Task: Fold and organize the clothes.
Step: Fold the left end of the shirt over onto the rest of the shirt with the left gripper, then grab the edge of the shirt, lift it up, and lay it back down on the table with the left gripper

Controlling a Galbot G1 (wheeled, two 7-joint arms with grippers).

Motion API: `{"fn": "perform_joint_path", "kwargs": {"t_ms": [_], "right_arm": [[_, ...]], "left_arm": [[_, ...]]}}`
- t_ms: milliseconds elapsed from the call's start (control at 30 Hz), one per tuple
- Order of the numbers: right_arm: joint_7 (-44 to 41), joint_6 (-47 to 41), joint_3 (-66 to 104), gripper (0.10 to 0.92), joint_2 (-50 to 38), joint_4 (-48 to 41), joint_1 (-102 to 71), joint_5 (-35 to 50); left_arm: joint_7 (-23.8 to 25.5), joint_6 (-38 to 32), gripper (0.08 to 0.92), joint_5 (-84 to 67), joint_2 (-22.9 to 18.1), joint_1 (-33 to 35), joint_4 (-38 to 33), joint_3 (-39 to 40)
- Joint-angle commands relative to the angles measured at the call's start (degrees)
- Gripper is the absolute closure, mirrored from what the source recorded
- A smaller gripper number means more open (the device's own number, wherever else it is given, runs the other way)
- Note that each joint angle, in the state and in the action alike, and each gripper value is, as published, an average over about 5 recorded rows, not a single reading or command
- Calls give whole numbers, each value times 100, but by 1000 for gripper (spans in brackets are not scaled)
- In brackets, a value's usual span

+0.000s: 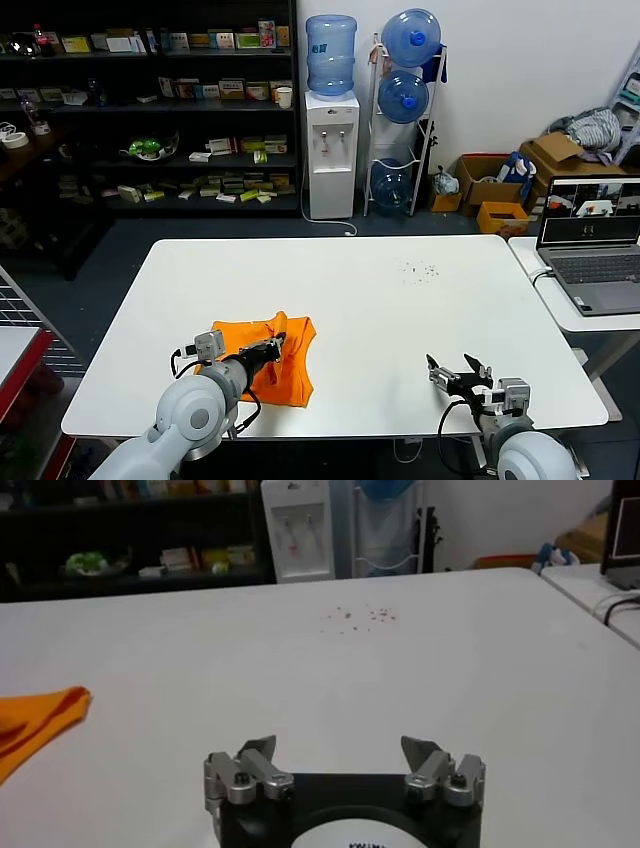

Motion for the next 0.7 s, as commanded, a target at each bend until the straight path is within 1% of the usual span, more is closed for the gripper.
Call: {"fn": "perform_joint_path", "kwargs": {"t_ms": [33,167,267,367,400,500,600,700], "right_arm": [[-11,5,12,203,2,2,-6,0],[-7,-3,-5,203,1,-14,22,4],[-5,-7,-24,203,-3,-28,41,8],[-13,-1,-40,203,-11,-34,53,12],[-17,1,-43,203,-15,-30,55,16],[-37,8,-46,203,-30,-11,57,26],[-62,25,-45,203,-31,-8,53,28],[-92,48,-43,203,-10,-23,44,21]], "left_arm": [[176,13,807,120,-62,-41,27,25],[153,20,695,21,-2,56,-104,-76],[163,40,608,-23,144,171,-203,-206],[304,96,522,-13,468,273,-192,-436],[398,116,496,6,659,303,-149,-543],[902,135,409,107,1383,386,97,-877],[1690,58,322,236,2072,404,536,-1074],[2512,-58,239,370,2553,328,1139,-1078]]}}
